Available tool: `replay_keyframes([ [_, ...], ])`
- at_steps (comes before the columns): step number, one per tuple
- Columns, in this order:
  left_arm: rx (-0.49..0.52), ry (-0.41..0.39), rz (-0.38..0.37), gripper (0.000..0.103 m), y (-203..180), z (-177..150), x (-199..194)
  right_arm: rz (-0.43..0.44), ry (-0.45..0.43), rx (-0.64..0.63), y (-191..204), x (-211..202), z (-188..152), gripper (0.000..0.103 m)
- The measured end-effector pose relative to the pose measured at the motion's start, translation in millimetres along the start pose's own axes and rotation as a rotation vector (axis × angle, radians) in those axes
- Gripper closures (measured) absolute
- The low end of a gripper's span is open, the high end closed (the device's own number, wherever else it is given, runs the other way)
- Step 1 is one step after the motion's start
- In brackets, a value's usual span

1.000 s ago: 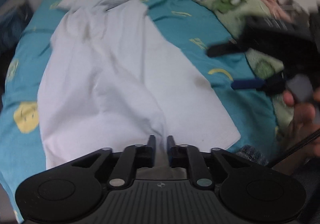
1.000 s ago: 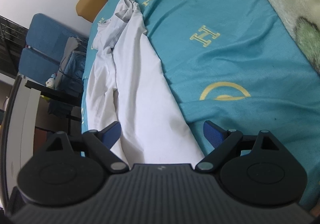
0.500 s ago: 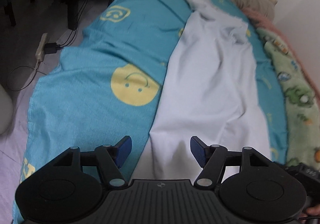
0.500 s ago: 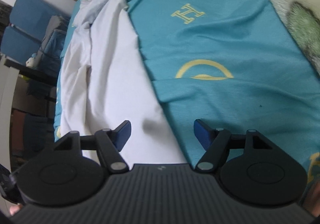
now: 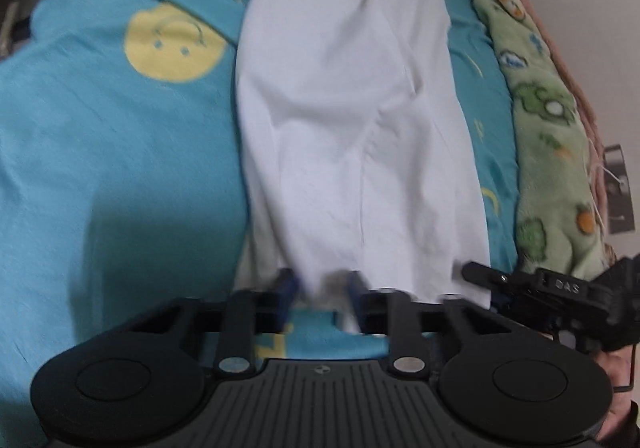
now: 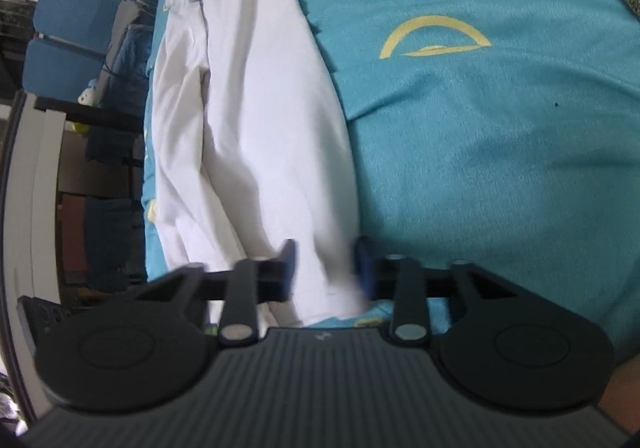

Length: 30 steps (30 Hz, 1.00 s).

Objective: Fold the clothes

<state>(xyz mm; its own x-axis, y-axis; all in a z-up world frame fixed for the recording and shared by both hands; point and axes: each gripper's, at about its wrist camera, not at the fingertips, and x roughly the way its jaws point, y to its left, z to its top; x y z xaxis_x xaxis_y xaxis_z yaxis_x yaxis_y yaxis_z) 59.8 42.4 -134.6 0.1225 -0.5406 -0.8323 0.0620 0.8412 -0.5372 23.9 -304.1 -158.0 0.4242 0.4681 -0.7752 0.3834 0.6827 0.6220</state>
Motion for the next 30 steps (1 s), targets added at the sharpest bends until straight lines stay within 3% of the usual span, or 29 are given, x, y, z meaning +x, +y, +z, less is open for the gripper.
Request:
replay_keyframes([
  [3,0.0,0.024,0.013,0.087,-3,-3,4,-0.003,-0.002,-0.024,4,-3,-4,0.078],
  [6,-0.04,-0.015,0.011,0.069,3,2,-2,-0.058,-0.021,-0.047,5,-5,-7,0.076],
  [10,-0.008,-0.161,0.071,0.037,-1,-4,-26,-0.07,-0.055,-0.052,6,-11,-12,0.074],
  [13,0.01,-0.245,0.121,0.028,-6,-7,-38,-0.068,-0.067,-0.032,4,-12,-11,0.062],
  [14,0.008,-0.257,0.144,0.027,-6,-7,-38,-0.068,-0.069,-0.022,3,-11,-11,0.05],
  [16,-0.022,-0.244,0.194,0.027,-4,-5,-34,-0.074,-0.07,-0.007,2,-10,-11,0.042],
  [18,-0.058,-0.223,0.211,0.028,3,1,-27,-0.068,-0.068,-0.005,3,-8,-10,0.04],
  [21,-0.081,-0.158,0.16,0.031,12,11,-10,-0.035,-0.055,-0.015,5,-3,-12,0.04],
  [23,-0.031,-0.147,0.142,0.032,6,13,-4,-0.014,-0.025,-0.024,8,3,-14,0.042],
  [25,0.03,-0.121,0.105,0.043,-3,11,-1,-0.013,-0.005,-0.053,13,7,-16,0.046],
  [27,0.081,-0.097,0.076,0.051,-10,8,2,-0.02,0.002,-0.061,15,8,-17,0.059],
  [28,0.097,-0.094,0.077,0.054,-13,7,2,-0.028,0.004,-0.058,15,9,-18,0.075],
  [29,0.099,-0.092,0.083,0.055,-14,6,3,-0.042,0.006,-0.058,14,9,-18,0.083],
  [30,0.095,-0.09,0.087,0.055,-14,7,4,-0.045,0.008,-0.065,15,10,-18,0.084],
])
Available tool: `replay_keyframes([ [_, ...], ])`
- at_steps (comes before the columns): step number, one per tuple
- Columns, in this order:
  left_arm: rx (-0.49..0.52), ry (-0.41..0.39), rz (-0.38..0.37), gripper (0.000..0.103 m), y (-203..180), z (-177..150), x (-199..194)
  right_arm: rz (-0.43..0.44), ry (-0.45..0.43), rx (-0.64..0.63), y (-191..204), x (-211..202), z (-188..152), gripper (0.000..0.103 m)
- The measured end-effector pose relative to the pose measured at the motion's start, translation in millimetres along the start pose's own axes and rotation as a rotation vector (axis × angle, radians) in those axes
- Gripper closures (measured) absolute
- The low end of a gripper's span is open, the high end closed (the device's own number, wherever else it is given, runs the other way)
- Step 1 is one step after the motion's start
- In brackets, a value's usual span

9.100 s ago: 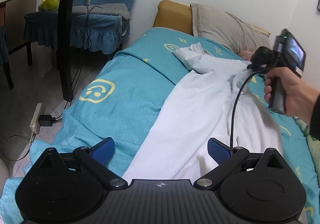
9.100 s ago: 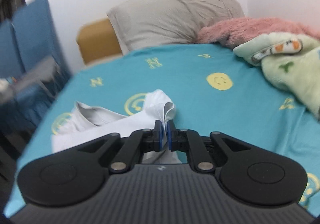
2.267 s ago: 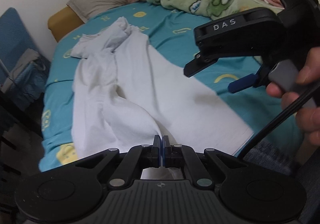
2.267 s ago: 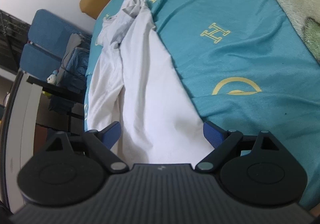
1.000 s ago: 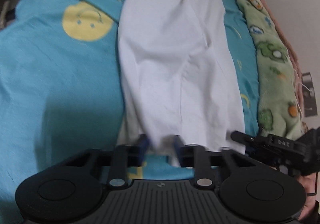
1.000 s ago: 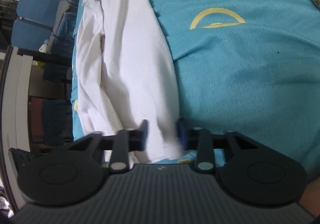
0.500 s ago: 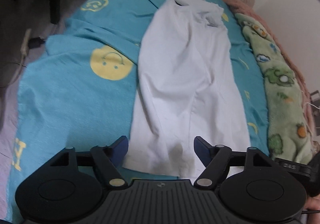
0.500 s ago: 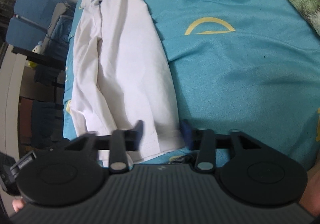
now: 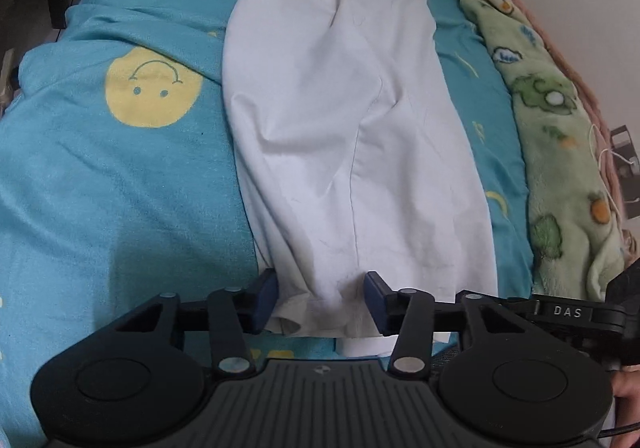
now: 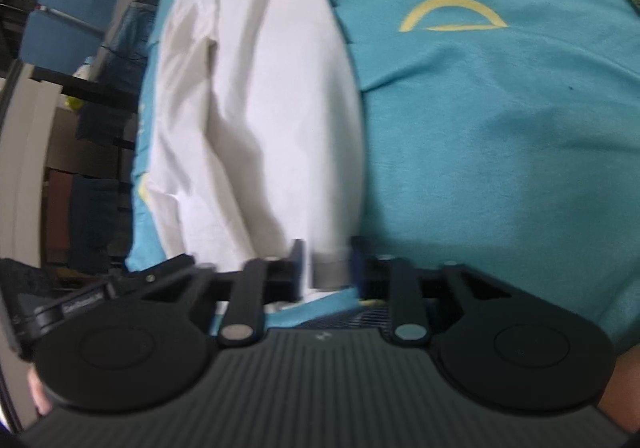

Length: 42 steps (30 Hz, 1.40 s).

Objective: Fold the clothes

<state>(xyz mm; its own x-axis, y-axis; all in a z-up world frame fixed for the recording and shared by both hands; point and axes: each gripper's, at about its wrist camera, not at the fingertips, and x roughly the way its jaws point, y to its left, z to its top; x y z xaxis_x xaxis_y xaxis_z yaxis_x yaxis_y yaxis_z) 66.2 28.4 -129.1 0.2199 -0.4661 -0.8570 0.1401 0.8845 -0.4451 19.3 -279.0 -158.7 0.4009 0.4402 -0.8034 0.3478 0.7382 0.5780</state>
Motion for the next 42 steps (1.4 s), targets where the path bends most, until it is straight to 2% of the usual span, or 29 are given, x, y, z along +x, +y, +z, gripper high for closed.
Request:
replay_keyframes([
  [5,0.026,-0.006,-0.002,0.055,-4,0,-2,-0.004,-0.01,-0.046,10,-1,-1,0.091],
  [10,0.112,-0.119,-0.05,0.091,-17,-11,-21,0.059,-0.091,-0.032,8,-18,1,0.092],
  [12,0.116,-0.128,-0.092,0.094,-18,-14,-26,0.095,-0.125,-0.029,10,-27,2,0.092],
  [15,0.101,-0.063,-0.097,0.094,-15,-14,-15,0.119,-0.145,-0.023,9,-34,3,0.092],
  [17,0.081,-0.018,-0.072,0.091,-13,-14,-5,0.117,-0.148,-0.018,7,-36,5,0.092],
  [18,0.068,-0.007,-0.054,0.086,-11,-15,-2,0.113,-0.15,-0.014,6,-37,6,0.092],
  [19,0.053,-0.023,-0.034,0.08,-9,-15,-3,0.109,-0.153,-0.007,4,-37,6,0.092],
  [21,0.019,-0.086,0.01,0.075,-4,-15,-11,0.102,-0.16,0.006,1,-37,6,0.092],
  [22,0.002,-0.117,0.032,0.06,-2,-15,-14,0.098,-0.163,0.012,1,-37,6,0.092],
  [24,-0.049,-0.187,0.08,0.038,5,-17,-26,0.097,-0.167,0.014,0,-37,5,0.092],
  [25,-0.074,-0.202,0.084,0.034,9,-18,-30,0.095,-0.169,0.011,1,-36,5,0.092],
  [27,-0.114,-0.193,0.067,0.034,15,-18,-33,0.089,-0.171,0.0,3,-36,5,0.092],
  [30,-0.11,-0.108,0.05,0.039,11,-15,-15,0.08,-0.174,-0.012,4,-36,4,0.092],
  [32,-0.087,-0.05,0.055,0.049,4,-12,-1,0.072,-0.174,-0.011,4,-36,3,0.092],
  [34,-0.065,-0.03,0.098,0.076,0,-12,8,0.063,-0.174,-0.008,3,-35,3,0.092],
  [35,-0.054,-0.031,0.115,0.082,-2,-12,10,0.061,-0.174,-0.008,3,-35,3,0.092],
  [36,-0.043,-0.034,0.127,0.093,-3,-12,11,0.059,-0.175,-0.007,3,-35,3,0.092],
  [37,-0.035,-0.041,0.133,0.099,-4,-13,11,0.058,-0.177,-0.009,3,-35,3,0.092],
  [39,-0.028,-0.068,0.128,0.101,-5,-15,7,0.061,-0.182,-0.008,4,-36,3,0.092],
  [42,-0.056,-0.166,0.061,0.102,-3,-19,-17,0.089,-0.191,0.008,4,-40,4,0.092],
])
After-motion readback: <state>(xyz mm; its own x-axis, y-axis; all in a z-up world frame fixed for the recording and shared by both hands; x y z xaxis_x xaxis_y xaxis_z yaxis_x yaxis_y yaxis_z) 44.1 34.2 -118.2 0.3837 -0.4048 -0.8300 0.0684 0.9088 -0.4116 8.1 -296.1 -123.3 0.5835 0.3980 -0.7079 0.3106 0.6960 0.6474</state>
